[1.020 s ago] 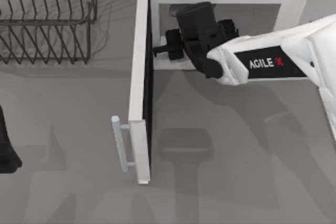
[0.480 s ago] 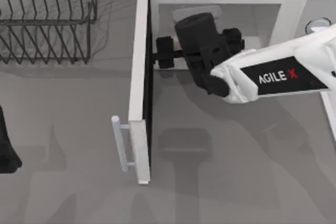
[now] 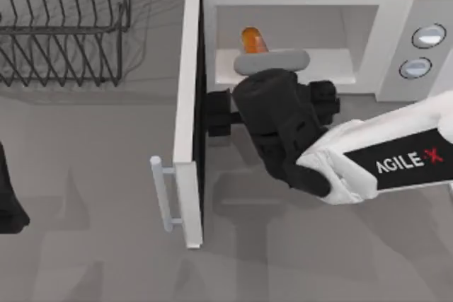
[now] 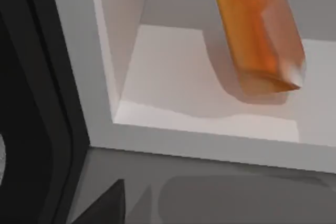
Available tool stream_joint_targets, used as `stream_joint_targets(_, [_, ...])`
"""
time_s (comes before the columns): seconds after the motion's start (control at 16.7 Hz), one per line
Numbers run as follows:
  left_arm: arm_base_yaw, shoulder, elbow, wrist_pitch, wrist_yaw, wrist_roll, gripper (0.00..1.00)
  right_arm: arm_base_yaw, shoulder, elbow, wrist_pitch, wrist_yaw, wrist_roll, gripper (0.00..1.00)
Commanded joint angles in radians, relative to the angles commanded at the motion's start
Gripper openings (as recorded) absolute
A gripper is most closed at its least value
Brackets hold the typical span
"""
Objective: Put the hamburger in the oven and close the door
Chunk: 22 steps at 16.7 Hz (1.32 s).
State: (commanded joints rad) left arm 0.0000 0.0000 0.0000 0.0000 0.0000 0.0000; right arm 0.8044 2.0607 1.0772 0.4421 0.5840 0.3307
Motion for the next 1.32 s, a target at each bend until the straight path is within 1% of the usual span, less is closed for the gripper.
stream_joint_targets(0.24, [0.0,0.0,0.0,0.0,0.0,0.0,1.0,0.054,-0.041,-0.146,0.026,0.039,0.035,1.0])
stream_joint_targets(0.42, [0.0,0.0,0.0,0.0,0.0,0.0,1.0,0.071,-0.028,-0.203,0.024,0.049,0.046,1.0])
stream_joint_targets(0.72, [0.0,0.0,0.0,0.0,0.0,0.0,1.0,0.061,-0.028,-0.203,0.022,0.049,0.045,1.0])
stream_joint_targets(0.9, [0.0,0.0,0.0,0.0,0.0,0.0,1.0,0.069,-0.063,-0.17,0.013,0.049,0.042,1.0])
stream_joint_targets(1.32, [0.0,0.0,0.0,0.0,0.0,0.0,1.0,0.089,-0.182,-0.118,-0.103,0.042,0.032,1.0])
